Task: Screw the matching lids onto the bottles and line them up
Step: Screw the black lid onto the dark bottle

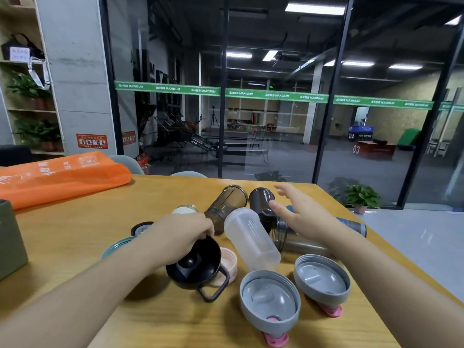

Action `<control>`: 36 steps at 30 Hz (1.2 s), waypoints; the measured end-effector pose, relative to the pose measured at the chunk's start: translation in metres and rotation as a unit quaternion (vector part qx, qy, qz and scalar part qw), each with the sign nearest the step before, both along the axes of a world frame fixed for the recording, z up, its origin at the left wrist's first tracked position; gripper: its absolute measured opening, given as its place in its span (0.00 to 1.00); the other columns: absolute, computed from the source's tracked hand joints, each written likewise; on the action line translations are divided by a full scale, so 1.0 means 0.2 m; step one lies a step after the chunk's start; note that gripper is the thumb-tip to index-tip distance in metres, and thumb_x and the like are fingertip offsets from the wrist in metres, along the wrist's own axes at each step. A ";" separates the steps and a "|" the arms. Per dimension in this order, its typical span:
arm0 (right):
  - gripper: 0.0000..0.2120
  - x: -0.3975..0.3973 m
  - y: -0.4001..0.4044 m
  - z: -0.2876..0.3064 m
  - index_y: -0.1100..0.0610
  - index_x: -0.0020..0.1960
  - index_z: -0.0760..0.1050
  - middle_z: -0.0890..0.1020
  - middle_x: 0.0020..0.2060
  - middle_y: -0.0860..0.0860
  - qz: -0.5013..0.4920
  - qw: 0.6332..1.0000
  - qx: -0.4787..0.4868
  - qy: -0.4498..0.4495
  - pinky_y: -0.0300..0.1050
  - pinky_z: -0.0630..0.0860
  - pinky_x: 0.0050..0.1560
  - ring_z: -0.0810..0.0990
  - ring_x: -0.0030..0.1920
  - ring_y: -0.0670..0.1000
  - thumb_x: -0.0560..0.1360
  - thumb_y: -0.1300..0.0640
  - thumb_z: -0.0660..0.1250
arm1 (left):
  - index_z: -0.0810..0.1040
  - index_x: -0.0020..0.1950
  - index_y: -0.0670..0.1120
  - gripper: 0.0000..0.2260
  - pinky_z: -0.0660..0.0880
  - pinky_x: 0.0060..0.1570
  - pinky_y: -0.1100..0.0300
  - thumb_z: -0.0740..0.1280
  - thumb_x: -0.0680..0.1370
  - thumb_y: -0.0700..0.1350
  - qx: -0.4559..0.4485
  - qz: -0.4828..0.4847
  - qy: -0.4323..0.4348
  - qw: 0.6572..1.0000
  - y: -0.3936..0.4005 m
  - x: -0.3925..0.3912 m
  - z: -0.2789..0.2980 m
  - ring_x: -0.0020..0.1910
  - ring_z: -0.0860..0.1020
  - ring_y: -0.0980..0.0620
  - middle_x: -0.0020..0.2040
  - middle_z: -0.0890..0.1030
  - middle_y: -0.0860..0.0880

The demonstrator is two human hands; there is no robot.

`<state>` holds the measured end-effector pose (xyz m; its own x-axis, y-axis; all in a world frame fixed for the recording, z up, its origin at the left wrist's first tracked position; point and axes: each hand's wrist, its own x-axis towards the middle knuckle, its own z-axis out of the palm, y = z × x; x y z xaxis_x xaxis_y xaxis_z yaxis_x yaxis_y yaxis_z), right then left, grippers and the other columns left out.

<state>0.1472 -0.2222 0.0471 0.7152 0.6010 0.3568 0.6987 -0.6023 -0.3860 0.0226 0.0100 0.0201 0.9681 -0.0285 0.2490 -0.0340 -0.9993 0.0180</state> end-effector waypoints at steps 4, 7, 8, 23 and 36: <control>0.24 0.08 0.06 0.03 0.51 0.73 0.60 0.70 0.70 0.50 -0.012 1.000 -0.016 0.012 0.44 0.66 0.64 0.69 0.68 0.49 0.80 0.44 0.56 | 0.71 0.51 0.57 0.09 0.72 0.50 0.57 0.56 0.81 0.42 -0.066 -0.018 -0.063 0.996 0.01 0.07 0.09 0.49 0.73 0.59 0.50 0.75 0.58; 0.26 0.15 0.11 0.05 0.51 0.73 0.60 0.72 0.67 0.51 -0.033 0.999 -0.019 0.036 0.46 0.70 0.60 0.72 0.63 0.51 0.79 0.41 0.54 | 0.68 0.52 0.54 0.08 0.69 0.37 0.63 0.54 0.82 0.42 -0.144 0.017 -0.082 0.986 0.02 0.14 0.11 0.39 0.72 0.60 0.44 0.75 0.55; 0.26 0.18 0.13 0.06 0.52 0.73 0.59 0.73 0.66 0.51 -0.040 0.998 -0.018 0.050 0.46 0.72 0.58 0.74 0.60 0.51 0.79 0.40 0.53 | 0.67 0.52 0.52 0.07 0.68 0.34 0.63 0.53 0.82 0.41 -0.170 0.030 -0.096 0.980 0.02 0.17 0.12 0.36 0.71 0.59 0.41 0.75 0.53; 0.16 0.56 0.39 0.08 0.62 0.53 0.73 0.76 0.45 0.56 -0.173 0.963 -0.105 0.180 0.47 0.74 0.48 0.74 0.46 0.55 0.77 0.48 0.64 | 0.71 0.59 0.34 0.13 0.80 0.38 0.55 0.51 0.78 0.29 -0.841 0.047 -0.160 0.514 -0.03 0.47 0.01 0.48 0.79 0.45 0.51 0.78 0.40; 0.43 0.77 0.56 -0.06 0.58 0.73 0.63 0.66 0.72 0.59 -0.203 0.922 -0.225 0.242 0.62 0.59 0.70 0.65 0.70 0.64 0.69 0.30 0.62 | 0.70 0.63 0.35 0.15 0.77 0.51 0.38 0.53 0.78 0.32 -0.945 -0.025 -0.090 0.313 -0.01 0.42 -0.07 0.55 0.78 0.31 0.57 0.78 0.31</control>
<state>0.3005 -0.1102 0.0349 0.9237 0.2576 -0.2837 0.1914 -0.9515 -0.2409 0.1074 0.0073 0.0060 0.9441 0.3192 -0.0827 -0.2185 0.7934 0.5681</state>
